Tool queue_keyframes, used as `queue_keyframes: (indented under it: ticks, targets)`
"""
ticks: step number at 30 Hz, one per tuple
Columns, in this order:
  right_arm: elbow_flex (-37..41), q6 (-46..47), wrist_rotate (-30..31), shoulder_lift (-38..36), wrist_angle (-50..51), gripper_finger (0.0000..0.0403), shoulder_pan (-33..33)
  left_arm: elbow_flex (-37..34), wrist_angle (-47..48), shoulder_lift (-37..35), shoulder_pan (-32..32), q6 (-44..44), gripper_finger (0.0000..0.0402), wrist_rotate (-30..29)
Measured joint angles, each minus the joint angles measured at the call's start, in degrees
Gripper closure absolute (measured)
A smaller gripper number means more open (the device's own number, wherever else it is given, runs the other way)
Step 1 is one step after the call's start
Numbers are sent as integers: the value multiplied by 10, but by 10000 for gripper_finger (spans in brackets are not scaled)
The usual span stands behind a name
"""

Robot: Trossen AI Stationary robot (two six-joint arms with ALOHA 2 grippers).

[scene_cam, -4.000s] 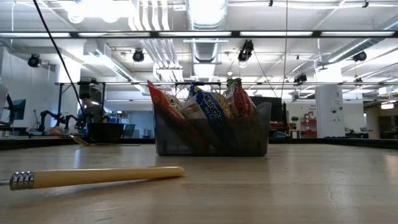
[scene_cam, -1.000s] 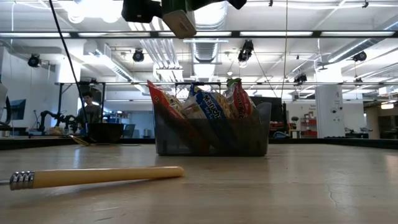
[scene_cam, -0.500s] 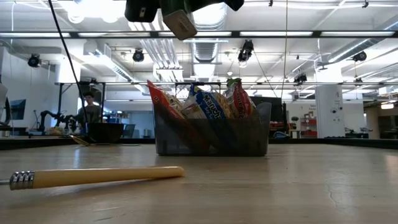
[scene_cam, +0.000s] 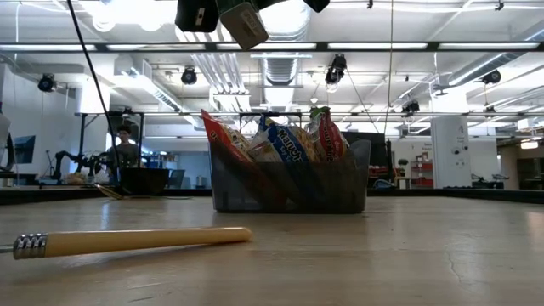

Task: Pick & Place Food Item
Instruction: Put the black spice can into the left grey bin

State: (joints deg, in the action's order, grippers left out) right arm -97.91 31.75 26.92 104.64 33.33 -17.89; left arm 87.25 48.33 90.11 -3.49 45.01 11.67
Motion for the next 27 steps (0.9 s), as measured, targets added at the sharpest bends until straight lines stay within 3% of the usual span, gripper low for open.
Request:
queue_keyframes:
  ticks: [7, 19, 27]
  targets:
    - [0, 4, 3, 3, 3, 156, 1, -1, 11, 1, 0, 23, 232, 24]
    - [1, 13, 45, 7, 17, 156, 3, -3, 32, 0, -5, 120, 117, 32]
    - [-11, 15, 42, 7, 16, 156, 0, -1, 23, -2, -10, 120, 130, -4]
